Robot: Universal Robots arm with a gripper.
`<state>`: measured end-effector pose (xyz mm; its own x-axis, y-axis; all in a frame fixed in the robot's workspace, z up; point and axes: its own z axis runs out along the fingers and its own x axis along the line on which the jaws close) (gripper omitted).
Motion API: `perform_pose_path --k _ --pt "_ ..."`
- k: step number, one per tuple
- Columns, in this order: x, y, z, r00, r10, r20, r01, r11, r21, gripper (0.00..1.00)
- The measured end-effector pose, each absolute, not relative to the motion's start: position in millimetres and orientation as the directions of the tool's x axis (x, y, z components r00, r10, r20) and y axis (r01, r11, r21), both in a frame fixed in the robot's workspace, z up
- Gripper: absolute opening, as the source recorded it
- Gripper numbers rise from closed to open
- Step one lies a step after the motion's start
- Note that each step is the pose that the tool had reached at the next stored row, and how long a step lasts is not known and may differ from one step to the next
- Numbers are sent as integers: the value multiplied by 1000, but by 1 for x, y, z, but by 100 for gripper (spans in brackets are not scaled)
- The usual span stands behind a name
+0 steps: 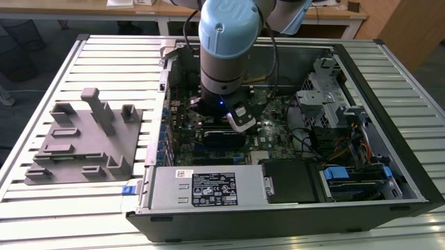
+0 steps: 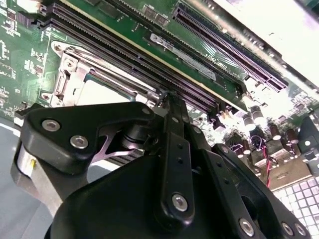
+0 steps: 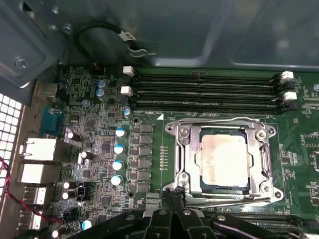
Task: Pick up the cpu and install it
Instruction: 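Install the second cpu locking lever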
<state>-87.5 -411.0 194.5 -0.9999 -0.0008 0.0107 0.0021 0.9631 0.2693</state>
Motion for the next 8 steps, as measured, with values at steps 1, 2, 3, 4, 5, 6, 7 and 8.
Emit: perform_pose_path --k 1,2,3,4,5,6,7,8 --pt "-88 -411 194 -1000 -1 11 2 963 270 11" --pt "-88 -411 193 -1000 -1 11 2 963 271 11" --pt "-88 -411 193 -1000 -1 11 2 962 272 11" --pt "-88 -411 193 -1000 -1 11 2 962 273 11" --pt "-88 -411 193 -1000 -1 11 2 961 276 11" --pt "-88 -411 192 -1000 -1 11 2 961 278 11" --pt "-88 -411 192 -1000 -1 11 2 960 281 11" --pt "-88 -411 192 -1000 -1 11 2 959 283 11"
